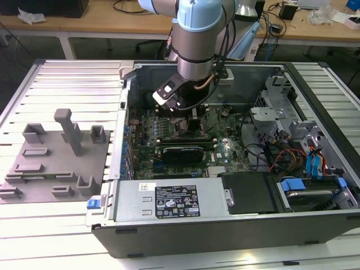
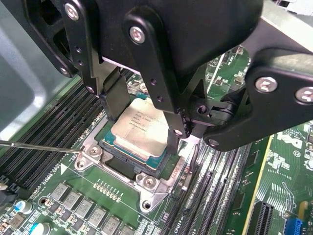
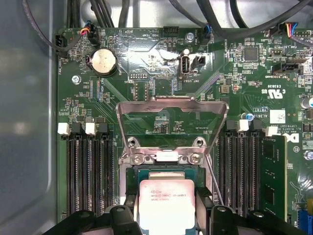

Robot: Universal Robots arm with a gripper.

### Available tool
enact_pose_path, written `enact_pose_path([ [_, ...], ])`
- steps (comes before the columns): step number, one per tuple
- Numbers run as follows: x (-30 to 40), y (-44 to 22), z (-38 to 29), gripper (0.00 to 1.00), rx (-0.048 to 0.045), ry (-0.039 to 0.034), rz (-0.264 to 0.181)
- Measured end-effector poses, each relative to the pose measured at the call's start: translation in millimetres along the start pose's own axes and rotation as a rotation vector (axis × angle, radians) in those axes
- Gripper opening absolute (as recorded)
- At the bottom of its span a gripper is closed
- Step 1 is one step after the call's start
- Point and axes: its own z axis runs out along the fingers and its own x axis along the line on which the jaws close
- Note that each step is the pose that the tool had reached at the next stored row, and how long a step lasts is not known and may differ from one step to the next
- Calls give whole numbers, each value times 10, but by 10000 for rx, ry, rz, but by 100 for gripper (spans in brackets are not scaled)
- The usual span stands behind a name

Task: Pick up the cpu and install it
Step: 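Place the cpu into insertion slot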

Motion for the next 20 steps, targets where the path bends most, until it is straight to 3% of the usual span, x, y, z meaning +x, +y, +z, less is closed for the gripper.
enact_pose_path([
  [20, 9, -8, 30, 55, -5, 9, 1],
])
